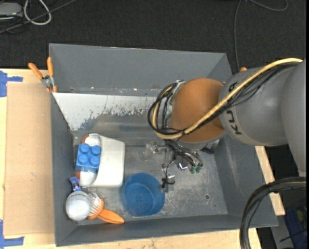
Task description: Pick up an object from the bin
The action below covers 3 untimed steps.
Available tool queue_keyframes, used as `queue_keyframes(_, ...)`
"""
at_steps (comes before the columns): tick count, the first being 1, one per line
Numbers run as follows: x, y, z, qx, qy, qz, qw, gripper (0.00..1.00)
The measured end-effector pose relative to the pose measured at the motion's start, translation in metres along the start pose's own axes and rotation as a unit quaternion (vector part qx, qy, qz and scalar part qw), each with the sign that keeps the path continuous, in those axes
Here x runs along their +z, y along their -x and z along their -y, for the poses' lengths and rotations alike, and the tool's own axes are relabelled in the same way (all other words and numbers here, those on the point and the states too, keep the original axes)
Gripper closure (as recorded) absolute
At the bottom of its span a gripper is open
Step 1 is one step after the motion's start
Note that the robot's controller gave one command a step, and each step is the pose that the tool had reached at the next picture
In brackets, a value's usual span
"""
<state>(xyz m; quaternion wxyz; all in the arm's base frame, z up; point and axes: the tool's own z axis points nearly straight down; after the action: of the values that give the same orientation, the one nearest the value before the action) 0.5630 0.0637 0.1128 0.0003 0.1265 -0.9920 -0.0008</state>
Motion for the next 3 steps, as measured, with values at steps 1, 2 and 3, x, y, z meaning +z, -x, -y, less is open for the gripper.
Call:
queue_keyframes(1, 0.022, -0.005, 0.010, 0.000, 0.000, -0.0032, 1.0000, 0.00)
queue_keyframes(2, 0.023, -0.001, 0.011, 0.012, 0.000, -0.0005, 0.9999, 0.00)
queue_keyframes(3, 0.043, 0.003, -0.013, -0.041, 0.001, -0.0018, 0.9991, 1.00)
